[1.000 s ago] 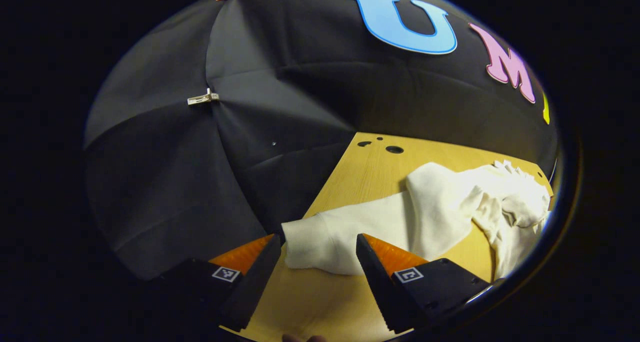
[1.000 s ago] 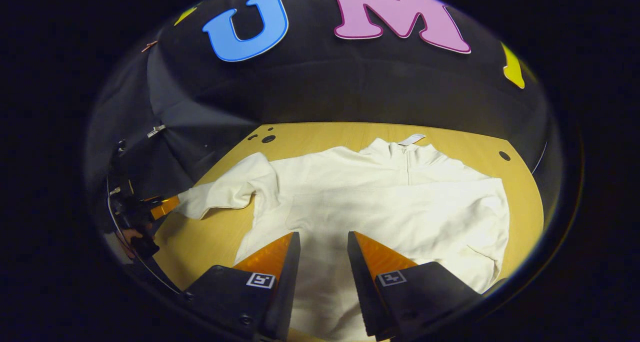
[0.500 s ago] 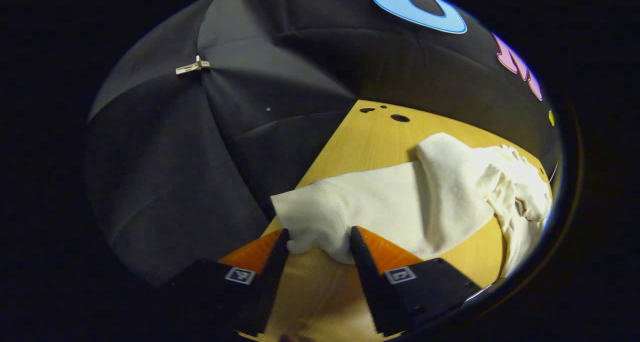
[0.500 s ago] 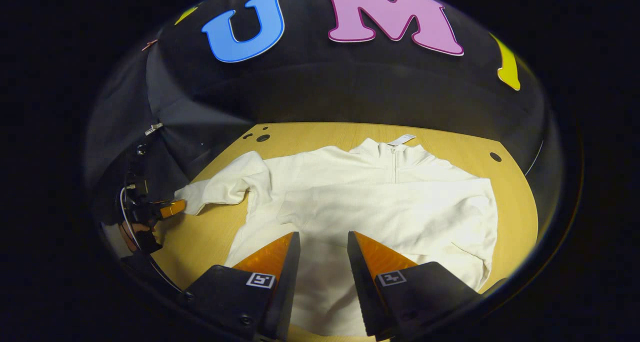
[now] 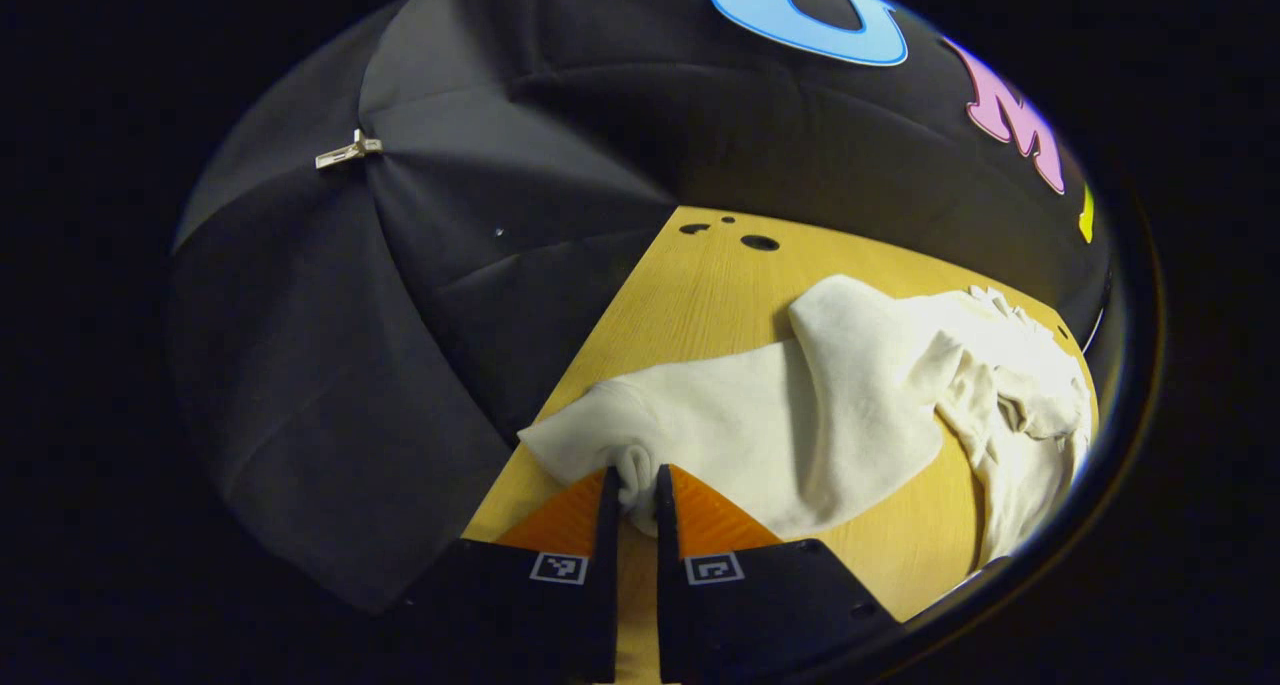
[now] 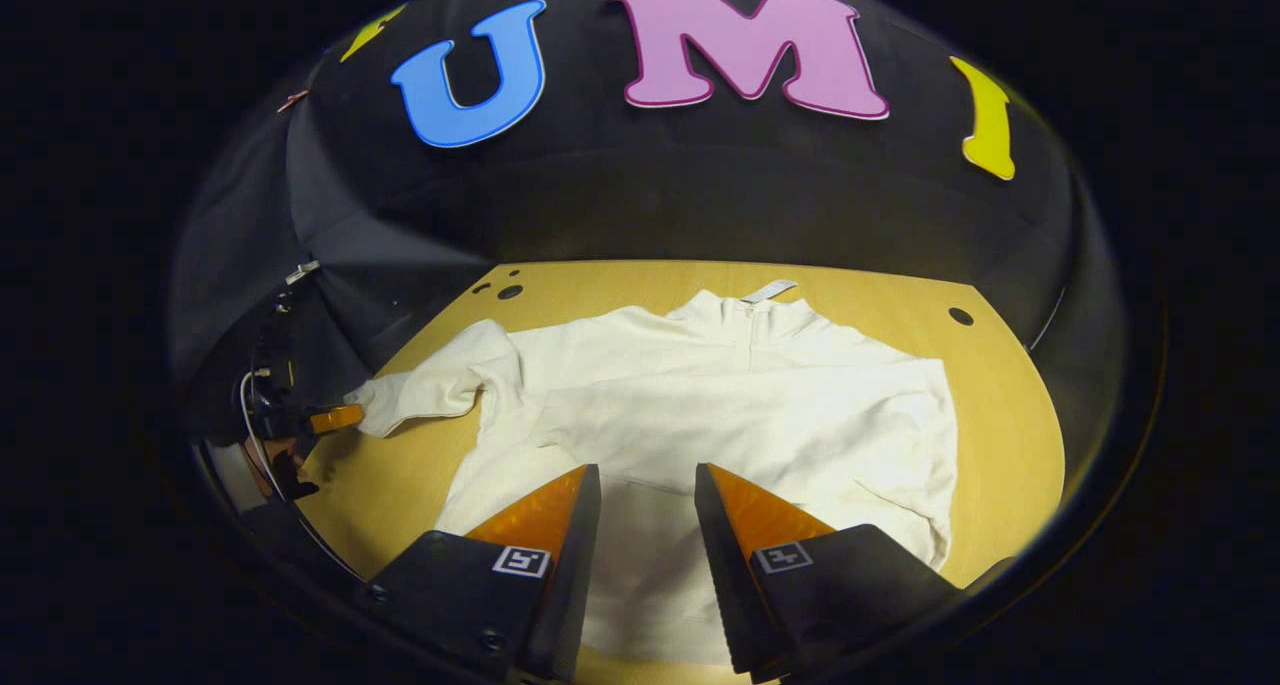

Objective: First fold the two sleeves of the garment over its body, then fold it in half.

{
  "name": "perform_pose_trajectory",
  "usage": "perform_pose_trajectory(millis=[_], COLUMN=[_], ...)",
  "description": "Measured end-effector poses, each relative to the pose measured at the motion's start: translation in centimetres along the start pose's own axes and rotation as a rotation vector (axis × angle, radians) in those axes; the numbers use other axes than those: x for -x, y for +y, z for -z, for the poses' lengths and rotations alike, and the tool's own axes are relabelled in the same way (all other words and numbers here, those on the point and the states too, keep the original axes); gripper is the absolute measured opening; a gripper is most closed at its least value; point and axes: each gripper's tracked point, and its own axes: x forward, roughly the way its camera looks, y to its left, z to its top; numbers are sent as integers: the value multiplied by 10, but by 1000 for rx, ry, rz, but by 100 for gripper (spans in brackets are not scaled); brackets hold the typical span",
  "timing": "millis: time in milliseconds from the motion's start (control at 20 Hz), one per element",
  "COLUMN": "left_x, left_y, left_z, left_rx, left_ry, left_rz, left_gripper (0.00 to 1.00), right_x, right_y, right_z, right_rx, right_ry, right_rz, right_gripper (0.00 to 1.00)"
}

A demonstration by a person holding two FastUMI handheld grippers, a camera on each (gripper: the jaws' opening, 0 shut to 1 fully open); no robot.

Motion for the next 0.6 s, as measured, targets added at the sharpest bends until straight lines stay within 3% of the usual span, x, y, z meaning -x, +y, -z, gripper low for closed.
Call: perform_pose_trajectory(millis=[50,100,150,300,350,400,450,550,600], left_x=[6,13,20,45,53,59,64,78,84], left_y=[-7,-12,-20,-45,-53,-66,-76,-100,-113], left_z=[-14,-28,-44,-88,-99,-108,-118,-132,-136], left_rx=[1,-3,-8,-9,-12,-15,-21,-25,-26], left_ry=[-38,-81,-122,-214,-238,-265,-284,-321,-334], left_rz=[6,8,10,29,38,45,57,88,101], left_gripper=[21,19,19,20,17,18,17,18,17], right_x=[2,3,5,11,12,14,16,19,20], right_y=[-3,-6,-9,-18,-20,-22,-25,-30,-33], right_z=[-1,-1,-2,-1,0,0,0,0,0], right_rx=[-5,-9,-14,-29,-35,-42,-47,-54,-55], right_ry=[-5,-8,-13,-24,-27,-28,-31,-42,-46], right_rz=[9,20,27,51,58,62,68,76,80], right_gripper=[59,50,59,59,50,50,59,59,50])
